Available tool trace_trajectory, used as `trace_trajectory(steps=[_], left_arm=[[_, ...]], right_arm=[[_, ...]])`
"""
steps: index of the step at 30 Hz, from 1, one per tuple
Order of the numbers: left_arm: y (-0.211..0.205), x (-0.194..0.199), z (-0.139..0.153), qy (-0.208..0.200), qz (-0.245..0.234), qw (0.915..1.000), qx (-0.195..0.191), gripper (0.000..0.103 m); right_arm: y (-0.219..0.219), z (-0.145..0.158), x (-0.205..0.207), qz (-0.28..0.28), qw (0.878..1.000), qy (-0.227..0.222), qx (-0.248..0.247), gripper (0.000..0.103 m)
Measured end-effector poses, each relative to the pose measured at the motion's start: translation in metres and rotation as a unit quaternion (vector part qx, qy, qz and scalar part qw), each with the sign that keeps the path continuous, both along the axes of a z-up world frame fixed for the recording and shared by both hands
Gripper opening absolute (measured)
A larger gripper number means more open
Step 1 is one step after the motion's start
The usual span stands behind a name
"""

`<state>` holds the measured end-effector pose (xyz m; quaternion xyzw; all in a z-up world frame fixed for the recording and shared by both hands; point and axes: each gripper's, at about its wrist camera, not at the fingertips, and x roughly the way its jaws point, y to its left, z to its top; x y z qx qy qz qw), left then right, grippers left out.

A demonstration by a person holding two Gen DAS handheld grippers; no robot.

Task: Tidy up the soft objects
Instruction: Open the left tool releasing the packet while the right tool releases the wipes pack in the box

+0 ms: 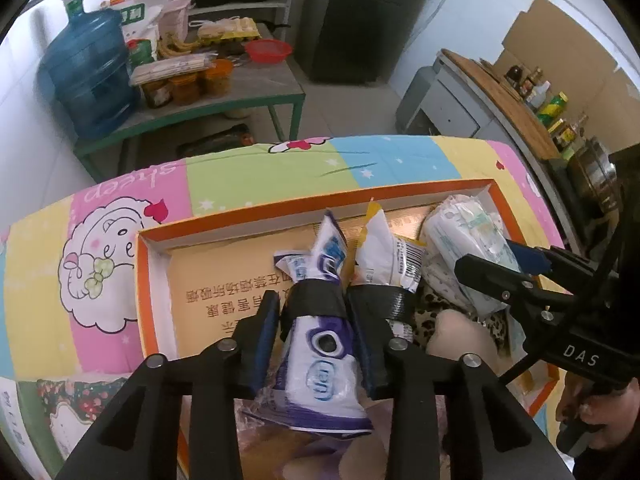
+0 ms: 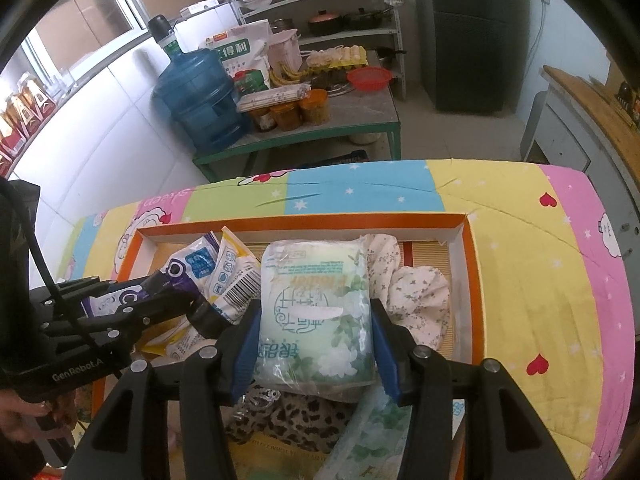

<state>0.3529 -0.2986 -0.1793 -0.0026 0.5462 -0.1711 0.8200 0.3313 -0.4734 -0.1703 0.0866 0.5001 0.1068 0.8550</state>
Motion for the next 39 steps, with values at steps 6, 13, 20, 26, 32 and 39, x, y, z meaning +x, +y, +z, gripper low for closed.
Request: trace_trajectory(steps=[6, 13, 20, 26, 32, 39], left_arm=[[0.004, -0.001, 0.001, -0.005, 0.009, 0.9999, -0.008, 0.052], [0.006, -0.005, 0.006, -0.015, 0.009, 0.9998, -0.013, 0.059], [0.011, -0.011, 0.017, -0.034, 0.013, 0.9992, -0.016, 0.063], [0.016, -0.020, 0.027, -0.052, 0.019, 0.9983, -0.019, 0.063], [0.024, -0.037, 0.040, -0.078, 0.026, 0.9963, -0.024, 0.063], [0.039, -0.062, 0.059, -0.110, 0.036, 0.9926, -0.038, 0.063]], right_arm=[[-0.002, 0.002, 0.000, -0.002, 1.000, -0.002, 0.004, 0.054], [-0.004, 0.009, -0.002, -0.006, 1.000, -0.015, -0.004, 0.056], [-0.005, 0.020, -0.012, -0.012, 0.999, -0.029, -0.006, 0.056], [-0.005, 0.031, -0.022, -0.016, 0.999, -0.044, -0.004, 0.056], [-0.003, 0.042, -0.035, -0.018, 0.998, -0.061, -0.003, 0.056], [0.008, 0.057, -0.055, -0.020, 0.997, -0.076, -0.010, 0.056]])
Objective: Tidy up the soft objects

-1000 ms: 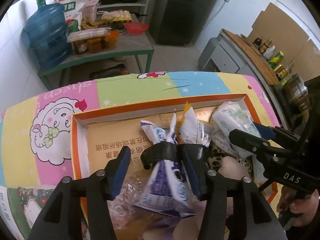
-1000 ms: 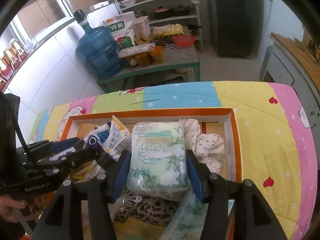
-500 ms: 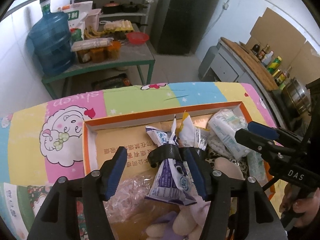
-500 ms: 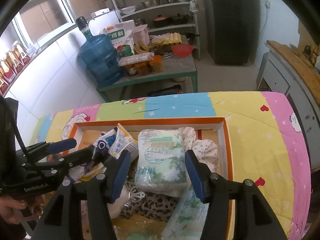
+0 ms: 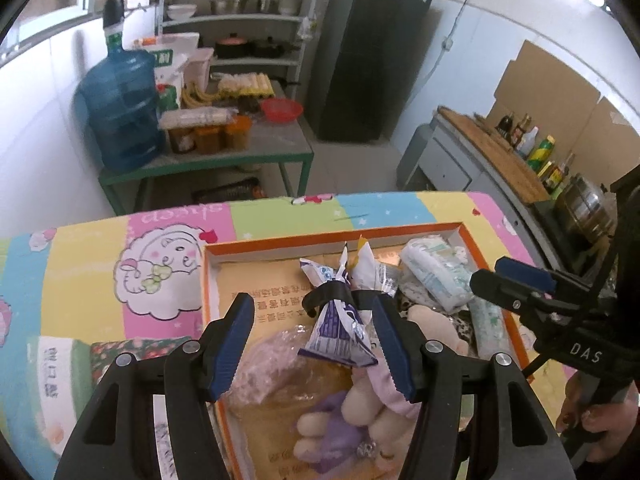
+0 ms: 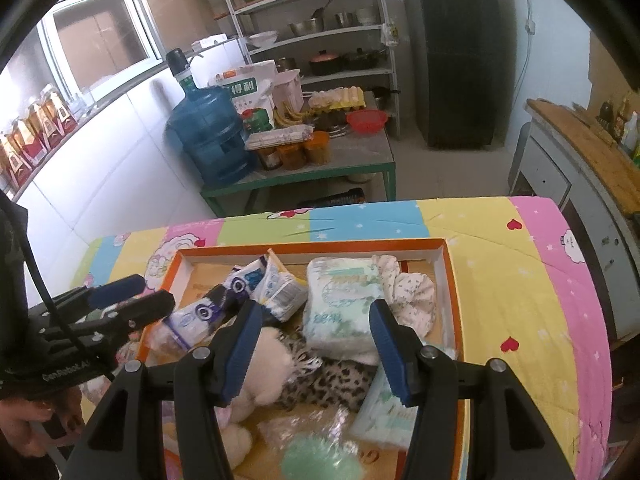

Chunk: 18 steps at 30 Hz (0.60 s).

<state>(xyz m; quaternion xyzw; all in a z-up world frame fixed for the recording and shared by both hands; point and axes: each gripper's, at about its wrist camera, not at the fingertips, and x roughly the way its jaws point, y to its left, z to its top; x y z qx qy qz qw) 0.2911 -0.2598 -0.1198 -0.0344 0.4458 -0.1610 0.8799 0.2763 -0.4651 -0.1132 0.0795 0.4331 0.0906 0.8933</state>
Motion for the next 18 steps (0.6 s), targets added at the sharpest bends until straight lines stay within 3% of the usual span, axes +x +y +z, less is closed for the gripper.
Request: trace_trajectory(steps=[13, 18], left_arm=[[0.047, -0.075, 0.050, -0.093, 0.013, 0.9955, 0.000, 0.063], [0.064, -0.120, 0.077, -0.163, 0.036, 0.9852, 0.037, 0.063]], right_arm=[[0.051, 0.038, -0.066, -0.022, 0.998, -0.052, -0.027, 0.056], [0.070, 0.055, -0.101, -0.038, 0.996, -0.080, -0.032, 0.056]])
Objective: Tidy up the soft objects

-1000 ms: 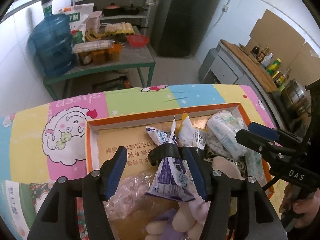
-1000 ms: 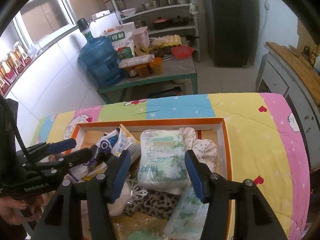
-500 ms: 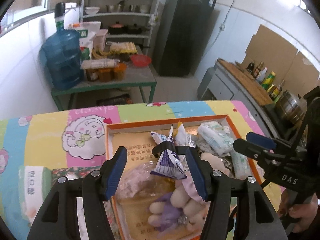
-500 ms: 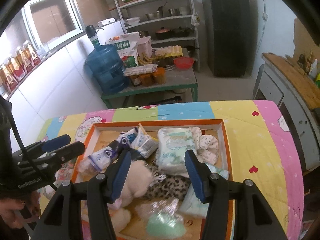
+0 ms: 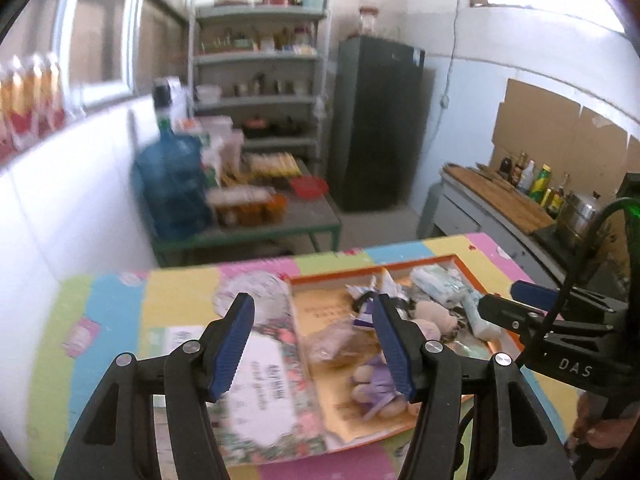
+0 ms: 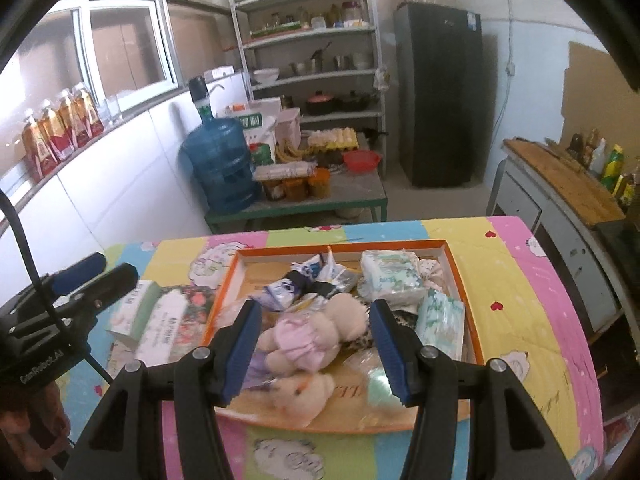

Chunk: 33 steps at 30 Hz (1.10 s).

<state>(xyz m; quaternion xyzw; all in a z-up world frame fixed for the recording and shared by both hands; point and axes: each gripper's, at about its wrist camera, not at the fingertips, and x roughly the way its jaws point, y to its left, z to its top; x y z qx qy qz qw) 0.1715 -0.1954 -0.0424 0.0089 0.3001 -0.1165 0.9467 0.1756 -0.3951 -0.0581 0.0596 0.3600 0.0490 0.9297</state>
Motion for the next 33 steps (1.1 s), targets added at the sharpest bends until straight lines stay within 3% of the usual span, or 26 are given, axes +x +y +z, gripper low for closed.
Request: trace_trajectory(steps=[7, 17, 33], left_arm=[[0.024, -0.058, 0.028, -0.046, 0.037, 0.9980, 0.023, 0.063], [0.071, -0.136, 0.047, -0.047, 0.030, 0.9981, -0.028, 0.063], [0.098, -0.251, 0.063, -0.082, 0.028, 0.9959, -0.026, 0.063]], right_arm=[[0.037, 0.023, -0.052, -0.010, 0.999, -0.034, -0.015, 0.056], [0.081, 0.054, -0.137, -0.031, 0.996, -0.083, -0.030, 0.056], [0.110, 0.070, -0.258, -0.072, 0.991, -0.105, -0.038, 0.056]])
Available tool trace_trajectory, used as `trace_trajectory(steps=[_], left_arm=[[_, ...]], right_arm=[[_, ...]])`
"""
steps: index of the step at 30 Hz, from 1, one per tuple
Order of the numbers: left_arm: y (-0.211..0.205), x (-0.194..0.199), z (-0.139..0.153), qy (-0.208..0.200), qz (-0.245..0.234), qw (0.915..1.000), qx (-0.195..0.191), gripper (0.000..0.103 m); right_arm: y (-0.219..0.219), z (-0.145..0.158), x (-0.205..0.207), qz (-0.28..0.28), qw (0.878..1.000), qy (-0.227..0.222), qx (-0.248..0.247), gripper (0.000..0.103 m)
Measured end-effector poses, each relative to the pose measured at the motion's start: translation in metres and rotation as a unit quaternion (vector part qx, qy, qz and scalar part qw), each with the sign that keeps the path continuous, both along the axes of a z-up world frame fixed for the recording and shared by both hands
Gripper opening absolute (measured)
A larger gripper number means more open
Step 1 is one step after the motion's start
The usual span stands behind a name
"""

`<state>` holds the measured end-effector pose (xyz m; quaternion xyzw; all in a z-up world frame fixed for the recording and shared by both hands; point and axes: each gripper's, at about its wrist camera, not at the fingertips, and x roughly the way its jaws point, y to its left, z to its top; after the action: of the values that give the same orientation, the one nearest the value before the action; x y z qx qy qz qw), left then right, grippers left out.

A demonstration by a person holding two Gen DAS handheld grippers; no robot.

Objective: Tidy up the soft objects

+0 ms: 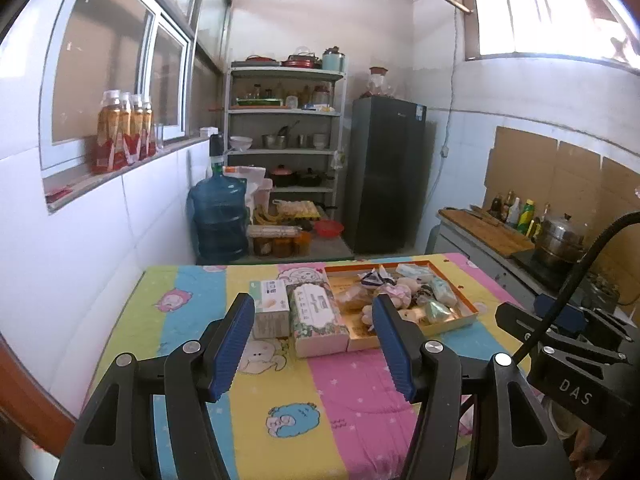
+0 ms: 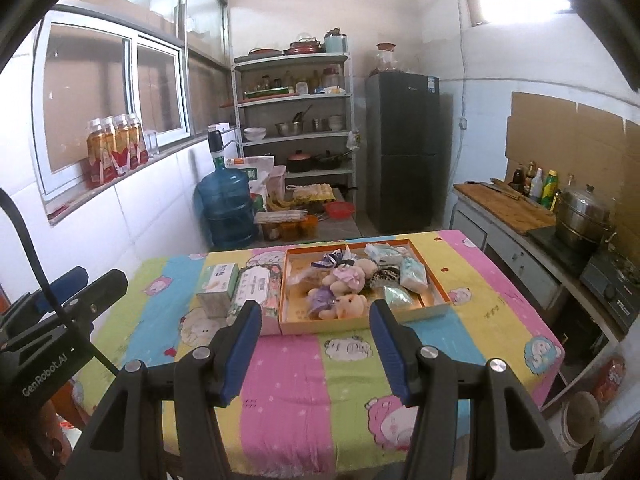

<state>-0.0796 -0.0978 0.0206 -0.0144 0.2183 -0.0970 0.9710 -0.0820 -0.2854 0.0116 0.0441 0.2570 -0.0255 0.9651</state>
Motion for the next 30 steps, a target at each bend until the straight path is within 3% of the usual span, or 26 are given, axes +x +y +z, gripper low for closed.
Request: trace_trajectory(steps=[12, 30], left_arm=[[0.017, -0.035, 0.010, -0.020, 0.003, 0.9998, 0.004, 0.063], [0.022, -0.045, 0.011, -0.026, 0.004, 0.9996, 0.005, 0.063]], right_arm=[[0.019, 0.008, -0.037, 0.004, 1.000, -0.021, 0.000, 0.056], [0.029, 0.011, -0.046, 0.006, 1.000, -0.026, -0.005, 0.056]])
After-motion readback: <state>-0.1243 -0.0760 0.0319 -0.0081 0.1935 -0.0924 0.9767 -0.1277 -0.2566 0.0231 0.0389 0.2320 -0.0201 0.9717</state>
